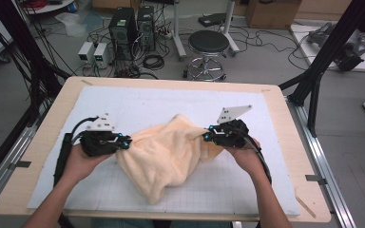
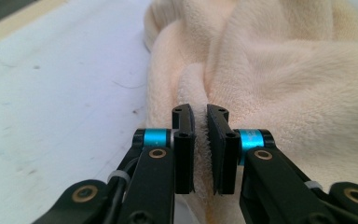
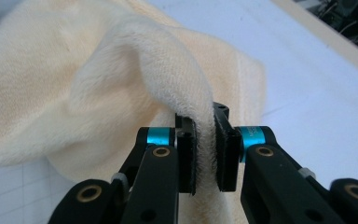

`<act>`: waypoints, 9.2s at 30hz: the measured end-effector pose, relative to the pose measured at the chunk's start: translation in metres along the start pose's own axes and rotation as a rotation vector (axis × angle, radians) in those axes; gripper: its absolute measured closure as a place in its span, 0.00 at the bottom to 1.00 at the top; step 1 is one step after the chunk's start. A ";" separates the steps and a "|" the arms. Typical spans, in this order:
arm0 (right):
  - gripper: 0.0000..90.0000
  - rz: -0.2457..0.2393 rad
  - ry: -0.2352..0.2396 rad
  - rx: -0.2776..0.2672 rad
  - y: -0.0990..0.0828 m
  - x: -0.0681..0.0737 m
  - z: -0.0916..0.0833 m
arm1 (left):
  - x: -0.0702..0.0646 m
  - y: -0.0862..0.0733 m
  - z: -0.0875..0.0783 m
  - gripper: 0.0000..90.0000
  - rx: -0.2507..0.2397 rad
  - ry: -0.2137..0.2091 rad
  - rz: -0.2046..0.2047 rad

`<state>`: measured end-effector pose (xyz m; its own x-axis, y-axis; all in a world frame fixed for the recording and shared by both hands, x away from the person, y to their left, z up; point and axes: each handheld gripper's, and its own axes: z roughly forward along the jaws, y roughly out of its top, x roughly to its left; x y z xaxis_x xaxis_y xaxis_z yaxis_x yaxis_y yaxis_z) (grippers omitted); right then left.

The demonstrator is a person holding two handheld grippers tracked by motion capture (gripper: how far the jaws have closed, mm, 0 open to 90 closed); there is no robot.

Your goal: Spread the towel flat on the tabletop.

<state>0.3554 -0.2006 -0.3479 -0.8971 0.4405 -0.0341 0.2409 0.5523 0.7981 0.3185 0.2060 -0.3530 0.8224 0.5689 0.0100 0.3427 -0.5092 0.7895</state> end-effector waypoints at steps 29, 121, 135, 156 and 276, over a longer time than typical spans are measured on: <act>0.56 0.023 0.161 -0.016 -0.029 0.032 -0.014 | -0.011 -0.009 -0.028 0.54 -0.042 -0.050 0.037; 0.81 0.042 0.122 0.268 -0.046 0.011 0.054 | 0.006 -0.048 0.028 0.88 0.047 -0.041 -0.182; 0.83 0.108 0.089 0.230 -0.048 0.002 0.063 | 0.022 -0.041 0.028 0.72 0.019 -0.100 -0.218; 0.94 0.052 0.106 0.112 -0.028 -0.002 0.032 | 0.042 0.000 0.048 0.92 0.057 -0.057 -0.179; 0.94 -0.050 0.215 0.155 -0.039 0.038 0.076 | 0.005 -0.074 0.035 0.98 0.044 -0.071 -0.069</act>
<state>0.3399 -0.1515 -0.4259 -0.9634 0.2587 0.0708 0.2333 0.6784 0.6966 0.3126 0.2243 -0.4330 0.8257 0.5571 -0.0888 0.4183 -0.4989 0.7590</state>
